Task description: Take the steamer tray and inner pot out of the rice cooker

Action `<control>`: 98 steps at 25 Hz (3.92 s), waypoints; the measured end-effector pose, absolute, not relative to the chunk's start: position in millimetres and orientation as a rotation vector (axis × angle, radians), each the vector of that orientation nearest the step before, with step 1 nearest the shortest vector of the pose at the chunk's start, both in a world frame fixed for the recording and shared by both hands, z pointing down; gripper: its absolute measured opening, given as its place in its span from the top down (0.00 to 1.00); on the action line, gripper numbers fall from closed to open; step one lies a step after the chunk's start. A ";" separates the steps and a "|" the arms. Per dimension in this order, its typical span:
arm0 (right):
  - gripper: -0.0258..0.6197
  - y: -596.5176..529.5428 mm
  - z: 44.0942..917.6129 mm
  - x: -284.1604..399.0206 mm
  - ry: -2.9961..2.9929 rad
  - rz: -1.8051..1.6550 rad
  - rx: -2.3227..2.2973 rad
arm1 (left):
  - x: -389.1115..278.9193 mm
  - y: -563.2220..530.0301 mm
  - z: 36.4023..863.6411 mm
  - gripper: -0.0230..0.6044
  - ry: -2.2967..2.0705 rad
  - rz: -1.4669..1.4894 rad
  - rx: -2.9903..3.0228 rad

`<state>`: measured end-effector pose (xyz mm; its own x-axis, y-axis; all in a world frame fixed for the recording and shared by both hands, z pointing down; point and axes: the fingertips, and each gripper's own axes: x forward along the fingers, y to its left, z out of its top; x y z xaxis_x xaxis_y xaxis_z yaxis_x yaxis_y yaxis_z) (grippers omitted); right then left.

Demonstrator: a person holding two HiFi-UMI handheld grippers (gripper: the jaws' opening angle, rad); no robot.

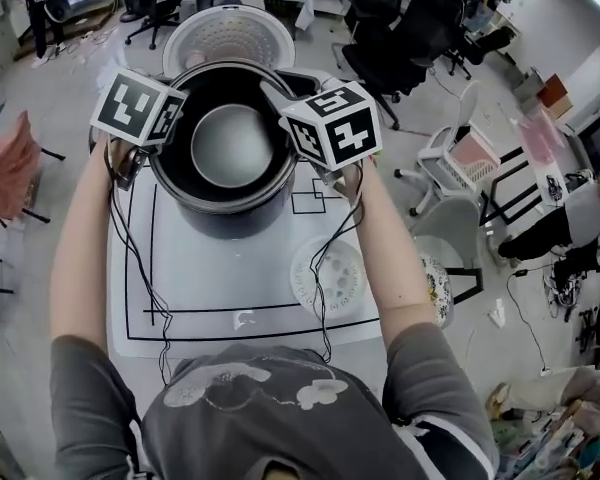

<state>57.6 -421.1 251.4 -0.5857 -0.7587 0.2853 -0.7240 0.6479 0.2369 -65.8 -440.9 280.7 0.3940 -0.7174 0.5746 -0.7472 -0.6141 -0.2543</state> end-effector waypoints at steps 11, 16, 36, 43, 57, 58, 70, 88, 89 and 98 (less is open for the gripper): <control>0.82 -356.2 237.5 51.8 -2.609 -0.127 1.029 | -72.0 -358.1 259.1 0.86 -1.421 0.897 2.537; 0.82 -335.5 239.5 37.4 -2.671 -0.115 0.919 | -86.1 -326.4 266.3 0.87 -1.427 0.818 2.441; 0.82 -227.3 318.7 -40.3 -2.640 0.079 0.783 | -161.5 -212.3 357.1 0.88 -1.321 0.798 2.289; 0.82 -200.8 369.1 -51.8 -2.572 0.154 0.822 | -170.5 -193.5 405.1 0.88 -1.217 0.818 2.282; 0.84 -197.9 498.6 -28.3 -2.454 0.504 0.933 | -150.9 -195.1 513.1 0.87 -1.118 1.054 2.224; 0.84 -200.1 500.8 -27.0 -2.451 0.511 0.942 | -149.5 -196.6 513.8 0.88 -1.119 1.078 2.229; 0.84 -227.1 520.3 -25.7 -2.391 0.603 0.925 | -148.9 -225.6 535.2 0.87 -1.090 1.074 2.188; 0.63 -225.9 542.5 -21.2 -2.309 0.445 0.906 | -151.9 -229.0 552.7 0.58 -1.142 1.182 2.178; 0.63 -226.4 540.0 -19.6 -2.308 0.430 0.925 | -154.2 -230.6 549.8 0.53 -1.175 1.190 2.199; 0.60 -217.3 491.0 -6.5 -2.298 0.274 1.073 | -183.6 -227.6 506.9 0.45 -1.433 1.037 2.279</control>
<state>-6.5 -217.3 491.0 -0.5068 -0.6337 0.5845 -0.7533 0.6552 0.0572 -183.6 -227.6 506.9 0.2604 -0.6807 0.6847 -0.8631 -0.4819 -0.1509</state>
